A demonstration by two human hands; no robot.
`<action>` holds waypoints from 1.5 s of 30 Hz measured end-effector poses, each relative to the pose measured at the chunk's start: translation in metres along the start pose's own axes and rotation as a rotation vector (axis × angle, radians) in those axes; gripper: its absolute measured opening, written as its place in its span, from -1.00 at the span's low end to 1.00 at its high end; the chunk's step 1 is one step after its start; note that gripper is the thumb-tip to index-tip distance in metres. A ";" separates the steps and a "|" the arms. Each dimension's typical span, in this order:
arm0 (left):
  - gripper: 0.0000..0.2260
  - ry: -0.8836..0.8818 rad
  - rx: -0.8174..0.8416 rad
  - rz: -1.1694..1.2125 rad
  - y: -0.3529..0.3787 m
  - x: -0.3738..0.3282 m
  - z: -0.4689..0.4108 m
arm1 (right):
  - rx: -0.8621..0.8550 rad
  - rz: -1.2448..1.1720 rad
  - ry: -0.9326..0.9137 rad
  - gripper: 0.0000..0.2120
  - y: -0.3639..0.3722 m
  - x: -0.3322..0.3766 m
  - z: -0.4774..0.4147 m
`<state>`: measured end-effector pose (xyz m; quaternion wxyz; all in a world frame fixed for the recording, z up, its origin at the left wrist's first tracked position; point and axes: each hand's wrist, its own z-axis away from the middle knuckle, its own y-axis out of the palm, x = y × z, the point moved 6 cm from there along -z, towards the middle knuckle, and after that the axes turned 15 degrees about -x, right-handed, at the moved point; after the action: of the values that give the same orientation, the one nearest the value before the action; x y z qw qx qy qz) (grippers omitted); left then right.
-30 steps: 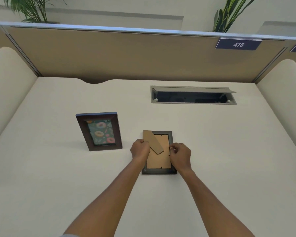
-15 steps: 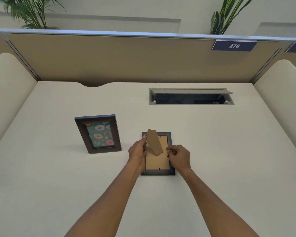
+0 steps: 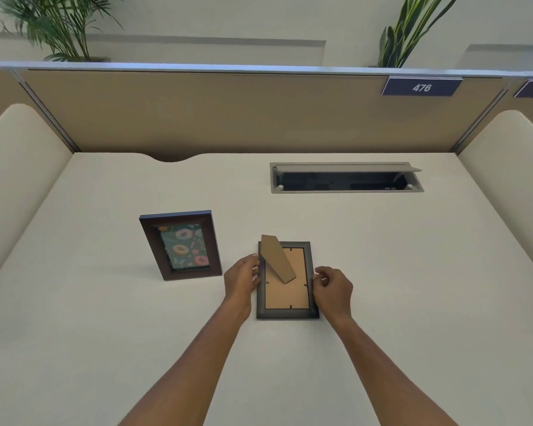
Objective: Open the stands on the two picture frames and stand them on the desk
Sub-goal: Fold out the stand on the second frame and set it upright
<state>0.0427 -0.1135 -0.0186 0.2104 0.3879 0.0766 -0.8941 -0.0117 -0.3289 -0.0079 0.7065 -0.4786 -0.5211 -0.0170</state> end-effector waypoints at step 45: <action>-0.55 0.220 0.061 -0.107 -0.013 -0.028 0.002 | 0.115 -0.719 0.269 -0.94 0.000 0.029 -0.026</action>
<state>0.0529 -0.0940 0.0025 0.1406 0.4853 0.0926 -0.8580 0.0195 -0.3333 0.0139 0.7430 -0.2184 -0.5585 -0.2971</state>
